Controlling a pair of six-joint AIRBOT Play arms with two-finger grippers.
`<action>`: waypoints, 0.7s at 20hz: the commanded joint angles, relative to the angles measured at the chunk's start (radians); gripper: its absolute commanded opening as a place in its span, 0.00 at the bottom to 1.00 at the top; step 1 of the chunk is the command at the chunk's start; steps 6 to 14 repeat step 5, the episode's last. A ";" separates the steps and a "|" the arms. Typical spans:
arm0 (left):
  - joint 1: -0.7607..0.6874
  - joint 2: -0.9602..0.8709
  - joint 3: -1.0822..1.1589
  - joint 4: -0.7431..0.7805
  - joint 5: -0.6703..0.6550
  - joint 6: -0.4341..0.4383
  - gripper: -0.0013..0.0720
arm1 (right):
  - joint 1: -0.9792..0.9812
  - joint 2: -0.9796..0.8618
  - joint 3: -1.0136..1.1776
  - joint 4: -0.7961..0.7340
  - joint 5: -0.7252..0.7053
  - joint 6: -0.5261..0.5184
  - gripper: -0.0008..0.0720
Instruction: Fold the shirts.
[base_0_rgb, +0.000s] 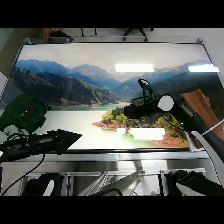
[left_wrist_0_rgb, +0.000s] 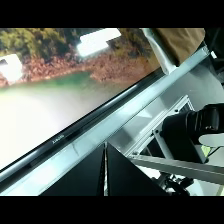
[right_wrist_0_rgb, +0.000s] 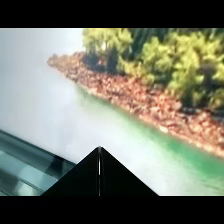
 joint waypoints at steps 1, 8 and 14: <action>-0.031 0.013 -0.014 0.005 0.035 -0.017 0.04 | 0.011 -0.001 -0.004 0.003 -0.008 0.000 0.04; -0.031 0.013 -0.014 0.005 0.045 -0.018 0.04 | 0.011 -0.001 -0.004 0.003 -0.008 0.000 0.04; -0.031 0.013 -0.014 0.005 0.045 -0.018 0.04 | 0.011 -0.001 -0.004 0.003 -0.008 0.000 0.04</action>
